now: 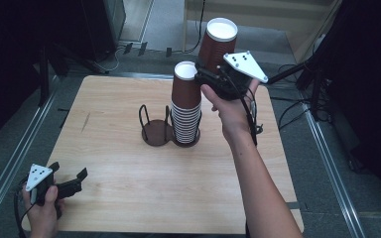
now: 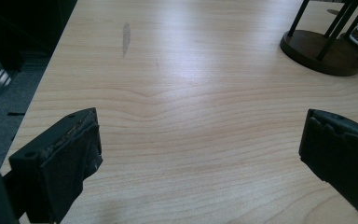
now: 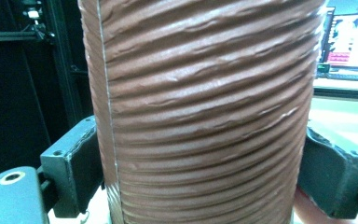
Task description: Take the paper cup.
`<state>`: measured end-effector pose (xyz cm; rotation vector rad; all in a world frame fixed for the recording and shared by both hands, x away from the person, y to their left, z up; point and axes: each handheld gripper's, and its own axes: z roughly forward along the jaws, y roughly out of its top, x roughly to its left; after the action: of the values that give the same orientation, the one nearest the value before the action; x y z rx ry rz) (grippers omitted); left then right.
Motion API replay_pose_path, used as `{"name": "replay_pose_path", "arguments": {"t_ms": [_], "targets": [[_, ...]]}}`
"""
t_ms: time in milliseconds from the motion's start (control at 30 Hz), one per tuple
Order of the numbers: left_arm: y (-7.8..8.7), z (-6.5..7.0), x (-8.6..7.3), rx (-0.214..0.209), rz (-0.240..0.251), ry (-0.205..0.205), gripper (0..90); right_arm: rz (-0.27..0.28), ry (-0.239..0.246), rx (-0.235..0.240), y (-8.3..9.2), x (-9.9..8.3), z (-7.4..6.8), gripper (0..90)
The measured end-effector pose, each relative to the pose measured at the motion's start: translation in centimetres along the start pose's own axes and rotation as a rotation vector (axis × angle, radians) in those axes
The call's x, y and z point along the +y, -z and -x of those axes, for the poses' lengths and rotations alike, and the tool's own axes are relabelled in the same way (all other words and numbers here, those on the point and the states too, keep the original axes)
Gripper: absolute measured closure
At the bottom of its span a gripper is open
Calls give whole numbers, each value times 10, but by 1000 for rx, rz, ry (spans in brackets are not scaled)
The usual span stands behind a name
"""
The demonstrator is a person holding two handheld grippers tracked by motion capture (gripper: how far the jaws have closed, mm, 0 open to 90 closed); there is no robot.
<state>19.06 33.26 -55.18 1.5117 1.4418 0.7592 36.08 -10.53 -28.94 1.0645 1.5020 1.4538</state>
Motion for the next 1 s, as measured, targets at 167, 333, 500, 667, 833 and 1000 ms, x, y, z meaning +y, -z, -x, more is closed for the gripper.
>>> {"name": "replay_pose_path", "arguments": {"t_ms": [167, 333, 500, 667, 833, 1000], "targets": [[0, 0, 0, 2, -2, -3, 0, -5, -1, -14, 7, -4, 9, 113], [0, 0, 0, 0, -3, -5, 0, -20, 0, -24, 12, -12, 17, 114], [0, 1, 0, 0, -1, -16, 0, -37, -10, -38, 19, -22, 29, 116], [0, 1, 0, 1, -2, -13, 0, -38, -11, -51, 28, -30, 38, 123], [0, 2, 0, 4, -4, -14, 0, -50, 14, -57, 36, -40, 41, 125], [0, 2, 0, 5, -4, -15, 0, -65, 8, -56, 44, -49, 44, 126]]}}
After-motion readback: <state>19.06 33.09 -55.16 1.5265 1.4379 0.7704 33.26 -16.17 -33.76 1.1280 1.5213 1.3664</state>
